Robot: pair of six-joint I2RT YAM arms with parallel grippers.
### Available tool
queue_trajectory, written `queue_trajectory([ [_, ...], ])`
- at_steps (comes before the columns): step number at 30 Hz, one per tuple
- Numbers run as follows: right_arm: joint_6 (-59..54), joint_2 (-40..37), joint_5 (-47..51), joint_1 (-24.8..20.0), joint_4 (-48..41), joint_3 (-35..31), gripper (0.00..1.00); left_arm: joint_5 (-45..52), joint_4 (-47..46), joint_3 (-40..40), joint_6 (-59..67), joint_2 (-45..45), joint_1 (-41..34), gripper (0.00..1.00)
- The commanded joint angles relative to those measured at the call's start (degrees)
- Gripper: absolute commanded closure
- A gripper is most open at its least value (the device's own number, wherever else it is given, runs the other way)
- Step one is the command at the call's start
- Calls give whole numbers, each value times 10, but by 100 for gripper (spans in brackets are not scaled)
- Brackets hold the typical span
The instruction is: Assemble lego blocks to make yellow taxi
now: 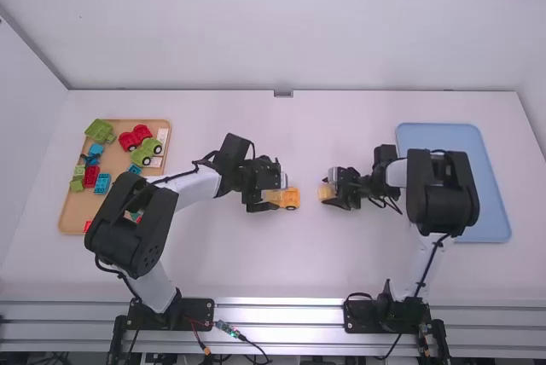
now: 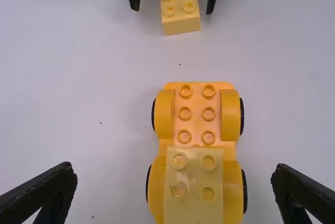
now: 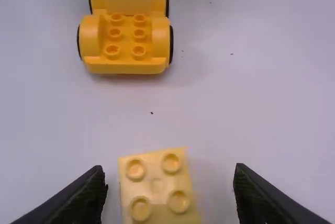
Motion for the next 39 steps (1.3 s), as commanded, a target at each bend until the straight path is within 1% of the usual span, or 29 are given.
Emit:
queue_trajectory([
  [1,-17,23,-11,-5,-33,22,35,8,-4,-5,-5,-2,2,1],
  [5,-69,41,-13,-5,-103,54,36,8,-2,-5,-9,-2,2,1],
  [10,-71,64,-25,-4,-114,75,39,9,-4,-5,-9,-2,2,1],
  [12,-81,72,-32,-5,-133,87,39,8,-4,-5,-9,-2,2,1],
  [13,-104,71,-28,-6,-154,93,40,8,-3,-5,-9,-2,2,1],
  [14,-104,71,-28,-6,-154,93,40,8,-3,-5,-9,-2,2,1],
  [16,-131,71,-27,-4,-188,106,40,6,-3,-5,-9,-2,2,1],
  [18,-133,71,-23,-5,-197,111,41,7,-3,-5,-9,-2,2,1],
  [19,-130,71,-23,-5,-196,111,40,7,-3,-5,-9,-2,2,1],
  [20,-129,71,-21,-3,-192,109,45,7,-2,-5,-9,-2,2,1],
  [23,-125,71,-23,-4,-181,105,52,8,-4,-5,-7,-2,2,1],
  [29,-66,71,-23,-5,-123,88,53,7,-13,-5,-8,-2,2,1],
  [31,-52,71,-23,-4,-106,81,58,7,-13,-5,-7,-2,3,1],
  [32,-50,71,-23,-4,-102,80,62,7,-13,-5,-8,-2,3,1],
  [36,-56,71,-23,-4,-109,80,63,6,-13,-5,-8,-2,2,1],
  [39,-46,71,-23,-5,-111,84,66,7,-13,-5,-8,-2,2,1],
])
